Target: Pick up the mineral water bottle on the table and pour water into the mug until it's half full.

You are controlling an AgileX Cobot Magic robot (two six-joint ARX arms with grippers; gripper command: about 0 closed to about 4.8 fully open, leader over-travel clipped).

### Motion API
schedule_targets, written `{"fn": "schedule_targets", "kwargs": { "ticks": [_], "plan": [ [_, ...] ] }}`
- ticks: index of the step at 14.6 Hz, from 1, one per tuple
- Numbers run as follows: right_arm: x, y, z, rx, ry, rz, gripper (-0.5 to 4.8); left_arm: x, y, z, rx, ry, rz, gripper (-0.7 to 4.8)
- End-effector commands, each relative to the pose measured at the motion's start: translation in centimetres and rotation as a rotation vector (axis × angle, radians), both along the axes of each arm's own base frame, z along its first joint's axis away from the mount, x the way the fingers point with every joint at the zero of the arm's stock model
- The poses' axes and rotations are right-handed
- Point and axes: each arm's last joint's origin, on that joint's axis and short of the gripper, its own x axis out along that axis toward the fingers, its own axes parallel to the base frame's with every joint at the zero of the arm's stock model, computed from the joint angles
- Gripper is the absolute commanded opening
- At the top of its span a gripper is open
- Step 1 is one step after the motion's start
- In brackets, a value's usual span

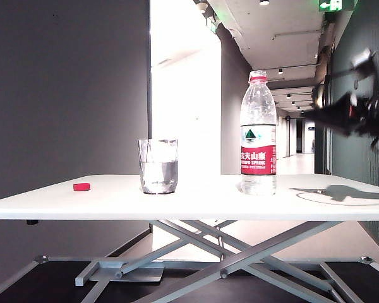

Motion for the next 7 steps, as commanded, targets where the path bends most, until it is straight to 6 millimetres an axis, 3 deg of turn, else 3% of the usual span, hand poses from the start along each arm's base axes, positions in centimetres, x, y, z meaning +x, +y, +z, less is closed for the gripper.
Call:
{"fn": "schedule_targets", "kwargs": {
  "ticks": [1,4,7],
  "plan": [
    [-5.7,1.5,1.6,0.065,-0.031,-0.279,-0.1,0.0,0.0,0.0,-0.001,0.001,-0.008,-0.05],
    [-13.3,4.0,2.0,0.023,-0.057,-0.527,-0.1,0.0,0.0,0.4,0.023,-0.054,-0.005,-0.05],
    [-19.8,5.5,2.0,0.011,-0.017,-0.667,-0.1,0.3,0.6,1.0,0.041,-0.092,0.232,-0.05]
  ]
}}
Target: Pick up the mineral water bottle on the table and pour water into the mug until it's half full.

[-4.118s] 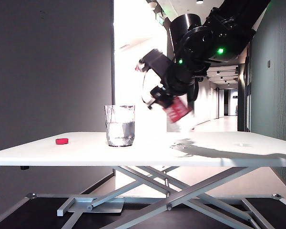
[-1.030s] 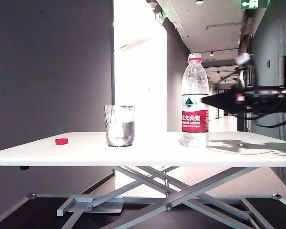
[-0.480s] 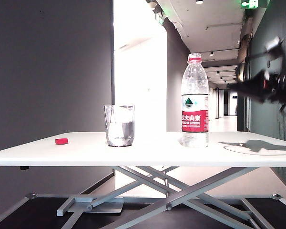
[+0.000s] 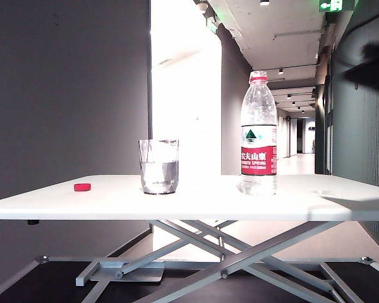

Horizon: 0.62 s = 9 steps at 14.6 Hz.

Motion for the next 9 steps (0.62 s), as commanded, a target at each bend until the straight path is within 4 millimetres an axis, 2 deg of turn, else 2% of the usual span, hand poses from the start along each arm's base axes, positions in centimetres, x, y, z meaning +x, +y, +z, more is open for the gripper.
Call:
{"fn": "schedule_targets", "kwargs": {
  "ticks": [1,2,5,7,9],
  "plan": [
    [-3.9,0.6,-0.5,-0.048,0.05,-0.113,-0.1,0.2,0.7,0.5,0.018,-0.034,0.247,-0.05],
    [-5.5,0.7,-0.5,-0.063,0.067,-0.107,-0.1,0.3,0.9,0.5,0.026,-0.039,0.334,-0.05],
    [-9.2,0.0,0.2,-0.115,0.088,-0.239,-0.1,0.3,1.1,0.9,0.092,-0.103,0.391,-0.05],
    [-12.2,-0.4,0.4,-0.143,0.032,-0.282,-0.1,0.3,1.0,1.7,0.056,-0.17,0.387,-0.05],
    [-11.9,-0.4,0.2,-0.169,0.135,-0.265,-0.09,0.2,1.0,2.2,0.028,-0.202,0.365,-0.05]
  ]
}}
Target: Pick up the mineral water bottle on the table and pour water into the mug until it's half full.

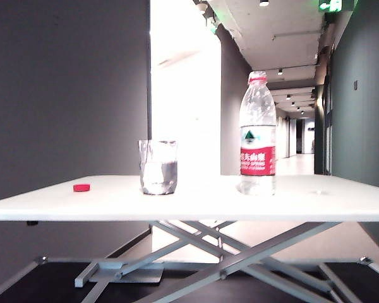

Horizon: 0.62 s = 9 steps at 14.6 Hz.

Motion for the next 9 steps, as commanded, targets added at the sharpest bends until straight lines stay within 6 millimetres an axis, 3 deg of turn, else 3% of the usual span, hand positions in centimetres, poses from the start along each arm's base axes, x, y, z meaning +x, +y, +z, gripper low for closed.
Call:
{"fn": "schedule_targets", "kwargs": {
  "ticks": [1,5,7,9],
  "plan": [
    [0.3,0.0,-0.8,-0.024,0.139,0.009,-0.09,-0.1,-0.1,1.0,-0.024,-0.074,-0.027,-0.05],
    [0.0,-0.1,-0.7,-0.081,0.056,-0.017,-0.09,-0.1,-0.1,1.0,-0.021,-0.08,-0.026,-0.05],
    [0.5,0.0,-2.0,-0.079,-0.012,0.003,-0.09,-0.1,-0.1,1.1,-0.021,-0.09,-0.025,-0.05],
    [0.5,0.0,-2.1,-0.11,-0.008,-0.008,-0.09,-0.2,-0.1,1.2,-0.021,-0.097,-0.026,-0.05]
  ]
}}
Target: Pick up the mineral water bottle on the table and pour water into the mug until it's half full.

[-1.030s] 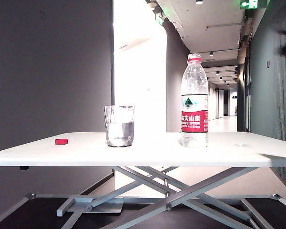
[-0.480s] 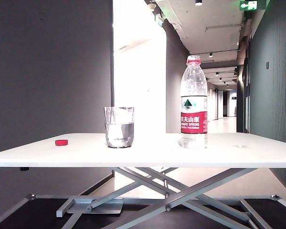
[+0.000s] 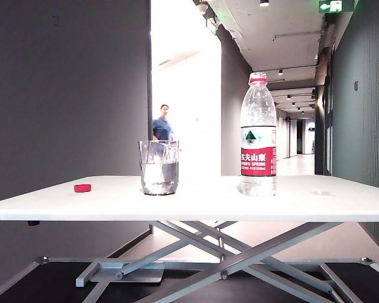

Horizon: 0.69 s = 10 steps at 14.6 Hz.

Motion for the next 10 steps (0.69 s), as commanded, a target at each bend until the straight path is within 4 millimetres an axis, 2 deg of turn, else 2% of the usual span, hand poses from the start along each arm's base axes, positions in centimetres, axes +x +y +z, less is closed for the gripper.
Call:
{"fn": "schedule_targets", "kwargs": {
  "ticks": [1,10],
  "plan": [
    [0.0,-0.1,0.3,-0.034,-0.039,-0.016,-0.09,-0.1,0.0,0.4,0.0,-0.03,-0.004,-0.05],
    [0.0,-1.2,0.3,-0.033,-0.043,-0.08,-0.09,-0.1,0.0,0.8,-0.005,-0.076,-0.005,-0.05]
  ]
}}
